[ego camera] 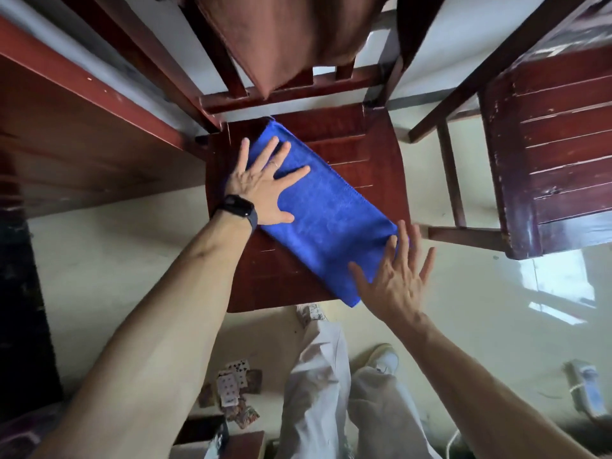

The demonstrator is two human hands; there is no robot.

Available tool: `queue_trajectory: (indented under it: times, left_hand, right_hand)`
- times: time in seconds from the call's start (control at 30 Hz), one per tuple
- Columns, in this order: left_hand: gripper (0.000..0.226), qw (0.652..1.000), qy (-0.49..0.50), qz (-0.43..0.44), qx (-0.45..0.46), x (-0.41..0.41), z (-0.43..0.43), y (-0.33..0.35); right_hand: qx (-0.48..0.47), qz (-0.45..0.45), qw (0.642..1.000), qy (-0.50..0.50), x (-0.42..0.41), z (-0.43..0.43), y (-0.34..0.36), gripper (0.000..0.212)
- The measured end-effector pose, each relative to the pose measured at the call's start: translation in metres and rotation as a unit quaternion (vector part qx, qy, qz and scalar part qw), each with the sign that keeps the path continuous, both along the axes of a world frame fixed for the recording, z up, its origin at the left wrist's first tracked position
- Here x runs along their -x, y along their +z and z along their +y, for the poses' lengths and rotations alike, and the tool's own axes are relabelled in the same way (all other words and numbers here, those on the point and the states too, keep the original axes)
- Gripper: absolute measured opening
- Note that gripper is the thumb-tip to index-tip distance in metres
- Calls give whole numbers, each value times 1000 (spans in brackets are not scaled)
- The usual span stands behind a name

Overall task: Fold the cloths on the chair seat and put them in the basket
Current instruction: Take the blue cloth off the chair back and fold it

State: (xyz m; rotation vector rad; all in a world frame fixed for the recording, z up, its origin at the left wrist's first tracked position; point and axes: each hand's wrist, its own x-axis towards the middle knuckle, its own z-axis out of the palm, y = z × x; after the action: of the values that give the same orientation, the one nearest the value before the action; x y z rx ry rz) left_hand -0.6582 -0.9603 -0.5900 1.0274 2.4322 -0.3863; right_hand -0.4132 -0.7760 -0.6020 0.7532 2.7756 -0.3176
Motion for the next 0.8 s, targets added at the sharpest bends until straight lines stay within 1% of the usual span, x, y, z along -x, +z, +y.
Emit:
queue_trajectory:
  times: [0.07, 0.1, 0.13, 0.17, 0.2, 0.23, 0.27, 0.3, 0.33, 0.37, 0.4, 0.47, 0.5, 0.53, 0.57, 0.6, 0.7, 0.73, 0.77, 0.8]
  left_hand:
    - [100, 1000, 22, -4, 5, -9, 14, 10]
    - [97, 997, 69, -6, -26, -24, 19, 14]
    - [90, 986, 141, 6, -88, -45, 22, 17]
    - [81, 957, 233, 31, -168, -71, 25, 21]
    - [70, 908, 336, 55, -243, -99, 28, 23]
    - [61, 843, 447, 60, -294, -126, 30, 23]
    - [57, 765, 559, 23, -319, -151, 33, 24]
    - [57, 684, 655, -44, -317, -173, 36, 23]
    - [58, 621, 718, -117, -291, -191, 40, 18]
    - [56, 594, 744, -170, -255, -206, 42, 13]
    - [53, 600, 742, -191, -228, -214, 43, 10]
    - [49, 634, 718, -194, -212, -221, 43, 2]
    - [46, 639, 712, -196, -215, -221, 43, 0]
    - [40, 634, 712, -203, -222, -220, 43, -2]
    - [35, 612, 723, -217, -234, -220, 42, -1]
    - [33, 571, 741, -236, -263, -221, 40, 2]
    - [25, 403, 786, -311, -351, -232, 33, 18]
    - [17, 368, 788, -332, -366, -239, 31, 27]
    - [11, 350, 787, -347, -371, -248, 26, 35]
    - [8, 341, 789, -355, -368, -257, 21, 42]
  right_hand:
    - [4, 4, 1000, 10, 2, 0, 7, 74]
    - [14, 2, 1000, 1, 6, 5, 12, 62]
    - [40, -12, 999, -24, 11, 12, 17, 52]
    - [84, -31, 994, -57, 16, 20, 21, 43]
    - [138, -43, 986, -89, 20, 27, 25, 38]
    - [183, -44, 976, -110, 24, 34, 27, 37]
    - [212, -42, 969, -123, 27, 40, 29, 38]
    - [228, -47, 964, -131, 30, 45, 29, 38]
    - [235, -65, 961, -132, 33, 49, 30, 39]
    - [240, -92, 958, -131, 37, 52, 28, 40]
    - [248, -122, 952, -130, 41, 56, 24, 41]
    - [278, -153, 937, -146, 47, 63, 18, 37]
    - [300, -149, 927, -167, 49, 67, 15, 30]
    - [325, -139, 916, -189, 49, 71, 14, 23]
    - [349, -129, 905, -206, 47, 74, 16, 18]
    - [374, -120, 893, -221, 44, 76, 20, 17]
    - [457, -113, 841, -267, 24, 75, 40, 21]
    - [478, -113, 825, -279, 12, 73, 47, 23]
    - [482, -120, 820, -284, 0, 69, 53, 22]
    - [480, -126, 818, -291, -13, 64, 59, 21]
